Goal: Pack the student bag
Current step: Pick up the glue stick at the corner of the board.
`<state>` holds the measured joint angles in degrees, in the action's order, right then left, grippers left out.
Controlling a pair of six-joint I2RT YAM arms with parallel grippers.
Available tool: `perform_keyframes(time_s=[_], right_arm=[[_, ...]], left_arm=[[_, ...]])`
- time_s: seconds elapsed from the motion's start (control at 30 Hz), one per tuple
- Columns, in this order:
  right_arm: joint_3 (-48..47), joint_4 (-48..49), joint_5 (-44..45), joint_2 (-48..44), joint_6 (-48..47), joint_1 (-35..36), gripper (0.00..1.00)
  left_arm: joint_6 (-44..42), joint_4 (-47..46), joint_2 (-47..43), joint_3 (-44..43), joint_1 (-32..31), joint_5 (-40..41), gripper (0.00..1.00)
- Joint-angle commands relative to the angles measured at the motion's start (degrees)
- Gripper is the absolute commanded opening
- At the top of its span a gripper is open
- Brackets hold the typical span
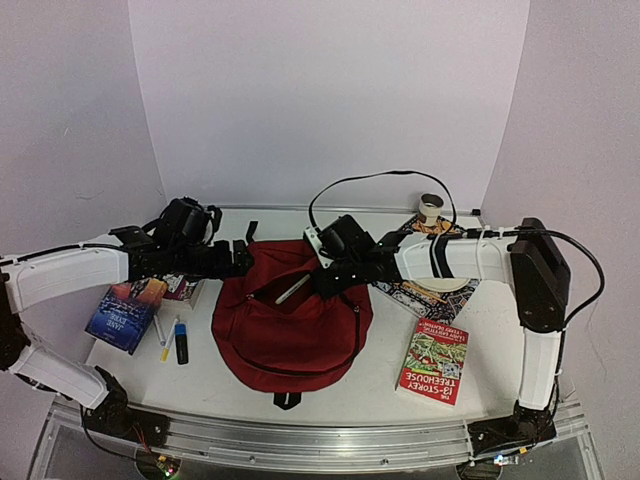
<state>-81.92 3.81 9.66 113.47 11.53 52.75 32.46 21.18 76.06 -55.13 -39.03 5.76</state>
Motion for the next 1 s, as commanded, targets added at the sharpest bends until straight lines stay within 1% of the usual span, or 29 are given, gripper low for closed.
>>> perform_keyframes(time_s=[0.0, 0.23, 0.4, 0.6, 0.73, 0.9, 0.97], right_arm=[[-2.0, -1.0, -1.6, 0.5, 1.5, 0.0, 0.00], [-1.6, -1.1, -2.9, 0.3, 2.2, 0.0, 0.00], [-1.9, -1.1, -3.6, 0.3, 2.4, 0.0, 0.00], [-2.6, -1.1, -4.6, 0.1, 2.0, 0.0, 0.00], [-2.3, -1.1, -4.9, 0.1, 1.9, 0.0, 0.00], [-2.3, -1.0, -5.7, 0.4, 1.4, -0.1, 0.00], [-2.3, -1.1, -5.7, 0.5, 1.2, 0.0, 0.00]], left_arm=[[5.6, 3.0, -4.4, 3.7, 3.5, -1.9, 1.00], [11.0, 10.1, -11.7, 7.3, 4.6, 1.2, 1.00], [12.4, 16.1, -13.6, 8.7, 4.7, 0.9, 1.00], [18.4, 23.5, -15.7, 10.5, 4.8, 3.7, 1.00], [20.5, 27.4, -14.6, 10.4, 4.9, 4.6, 1.00], [20.6, 27.6, -9.2, 9.9, 5.1, 3.8, 0.99], [21.9, 27.5, -7.9, 10.4, 5.2, 5.1, 0.96]])
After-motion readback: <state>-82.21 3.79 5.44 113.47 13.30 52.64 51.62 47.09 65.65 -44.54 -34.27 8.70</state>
